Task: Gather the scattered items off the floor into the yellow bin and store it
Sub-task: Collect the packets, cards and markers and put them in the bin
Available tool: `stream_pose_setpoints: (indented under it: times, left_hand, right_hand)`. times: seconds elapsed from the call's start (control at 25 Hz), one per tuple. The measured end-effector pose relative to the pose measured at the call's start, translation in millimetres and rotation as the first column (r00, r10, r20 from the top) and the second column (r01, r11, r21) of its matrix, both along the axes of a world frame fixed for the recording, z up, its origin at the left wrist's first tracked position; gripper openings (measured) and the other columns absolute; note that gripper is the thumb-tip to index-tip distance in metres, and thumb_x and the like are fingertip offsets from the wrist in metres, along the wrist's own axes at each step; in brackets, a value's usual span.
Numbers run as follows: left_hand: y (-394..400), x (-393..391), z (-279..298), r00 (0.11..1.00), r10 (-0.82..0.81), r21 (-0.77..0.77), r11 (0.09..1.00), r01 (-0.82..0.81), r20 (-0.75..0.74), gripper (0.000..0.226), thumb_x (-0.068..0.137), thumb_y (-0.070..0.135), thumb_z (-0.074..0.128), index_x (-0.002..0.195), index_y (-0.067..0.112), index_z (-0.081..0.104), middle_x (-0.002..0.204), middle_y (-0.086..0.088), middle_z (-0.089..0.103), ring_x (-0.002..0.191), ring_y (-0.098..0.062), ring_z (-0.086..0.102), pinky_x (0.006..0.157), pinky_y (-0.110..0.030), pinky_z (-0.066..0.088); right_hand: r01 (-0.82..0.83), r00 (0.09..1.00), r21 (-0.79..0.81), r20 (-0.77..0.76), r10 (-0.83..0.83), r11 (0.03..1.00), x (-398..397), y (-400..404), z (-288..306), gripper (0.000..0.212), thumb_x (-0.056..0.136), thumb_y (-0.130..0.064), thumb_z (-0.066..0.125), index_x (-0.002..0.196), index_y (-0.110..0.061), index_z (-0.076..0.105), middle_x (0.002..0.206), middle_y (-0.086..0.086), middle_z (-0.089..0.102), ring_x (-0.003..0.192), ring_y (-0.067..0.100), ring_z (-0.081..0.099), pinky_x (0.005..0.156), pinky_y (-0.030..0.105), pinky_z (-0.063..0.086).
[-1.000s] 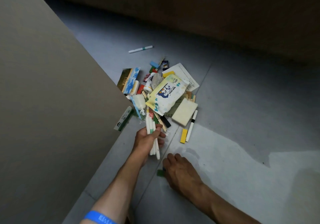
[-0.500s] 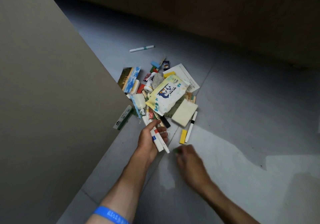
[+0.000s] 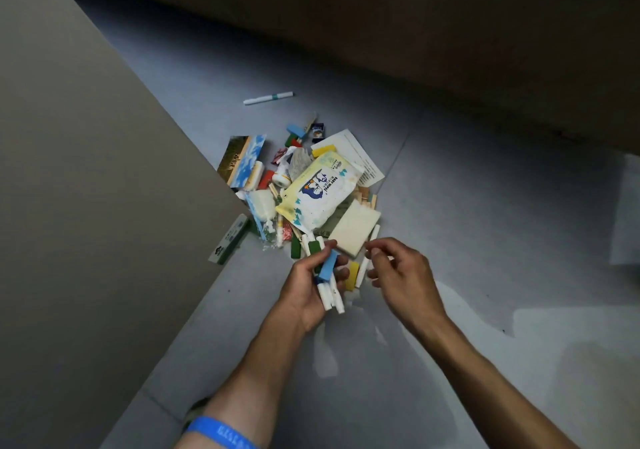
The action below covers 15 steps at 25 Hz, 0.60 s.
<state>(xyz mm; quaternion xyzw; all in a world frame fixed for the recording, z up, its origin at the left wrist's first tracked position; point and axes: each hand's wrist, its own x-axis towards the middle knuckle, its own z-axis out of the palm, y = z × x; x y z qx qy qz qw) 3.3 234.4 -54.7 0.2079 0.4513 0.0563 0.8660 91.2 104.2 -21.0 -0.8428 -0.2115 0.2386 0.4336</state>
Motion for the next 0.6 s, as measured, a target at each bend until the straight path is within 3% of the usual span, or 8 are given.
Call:
stream_pose_setpoints:
  times: [0.08, 0.16, 0.24, 0.36, 0.44, 0.6]
  left_hand:
    - [2.9, -6.3, -5.3, 1.000, 0.021, 0.005, 1.000, -0.021, -0.006, 0.022, 0.092, 0.010, 0.052, 0.110, 0.013, 0.066, 0.076, -0.010, 0.068, 0.058, -0.018, 0.063, 0.052, -0.026, 0.051]
    - [3.5, -13.1, -9.1, 1.000, 0.019, 0.021, 1.000, -0.019, 0.005, 0.025, 0.092, 0.005, 0.050, 0.112, 0.011, 0.063, 0.081, -0.012, 0.067, 0.059, -0.019, 0.064, 0.052, -0.027, 0.053]
    - [4.2, -18.0, -8.5, 1.000, 0.020, 0.016, 1.000, -0.020, 0.005, 0.028, 0.086, 0.005, 0.054, 0.113, 0.008, 0.062, 0.088, -0.015, 0.067, 0.063, -0.021, 0.065, 0.058, -0.031, 0.054]
    - [5.5, -19.8, -9.7, 0.999, 0.036, -0.005, 0.999, -0.036, 0.000, 0.042, 0.069, 0.019, 0.069, 0.109, 0.006, 0.066, 0.090, -0.017, 0.069, 0.069, -0.026, 0.067, 0.073, -0.038, 0.051]
    - [3.6, -18.6, -9.0, 0.999, 0.027, 0.003, 1.000, -0.027, -0.020, 0.050, 0.065, 0.028, 0.072, 0.109, 0.006, 0.066, 0.088, -0.016, 0.068, 0.071, -0.027, 0.066, 0.073, -0.038, 0.050]
    - [-0.2, -17.1, -12.3, 0.997, 0.064, -0.005, 0.998, -0.064, -0.044, 0.044, 0.086, 0.038, 0.059, 0.116, 0.006, 0.061, 0.087, -0.016, 0.067, 0.074, -0.028, 0.064, 0.073, -0.037, 0.048]
  right_hand:
    - [-0.025, 0.994, -0.221, 0.100, 0.048, 0.975, 4.2, 6.1, -21.4, 0.017, 0.097, -0.033, 0.054, 0.106, -0.023, 0.064, 0.105, -0.001, 0.070, 0.080, 0.009, 0.060, 0.065, 0.019, 0.045]
    - [-0.071, 0.986, -0.446, 0.104, 0.131, 0.892, -1.2, 20.1, -40.5, 0.032, 0.092, -0.049, 0.057, 0.106, -0.020, 0.058, 0.102, 0.001, 0.069, 0.079, 0.015, 0.060, 0.062, 0.024, 0.042]
    - [-0.091, 0.971, -0.573, 0.132, 0.201, 0.814, -7.6, 29.3, -55.4, 0.045, 0.089, -0.057, 0.056, 0.109, -0.017, 0.054, 0.103, 0.004, 0.067, 0.086, 0.023, 0.065, 0.064, 0.028, 0.043]
    - [-0.073, 0.961, -0.600, 0.171, 0.217, 0.796, -5.4, 28.5, -65.2, 0.032, 0.094, -0.048, 0.046, 0.095, -0.017, 0.053, 0.098, 0.006, 0.070, 0.084, 0.026, 0.066, 0.062, 0.029, 0.037]
    - [-0.057, 0.960, -0.594, 0.190, 0.208, 0.802, -7.3, 24.4, -69.0, 0.035, 0.095, -0.051, 0.040, 0.092, -0.018, 0.050, 0.095, 0.005, 0.070, 0.080, 0.024, 0.066, 0.061, 0.029, 0.038]
    - [-0.088, 0.950, -0.656, 0.170, 0.261, 0.750, -8.6, 30.6, -72.3, 0.054, 0.091, -0.062, 0.046, 0.114, -0.014, 0.051, 0.104, 0.004, 0.069, 0.091, 0.023, 0.067, 0.067, 0.029, 0.044]
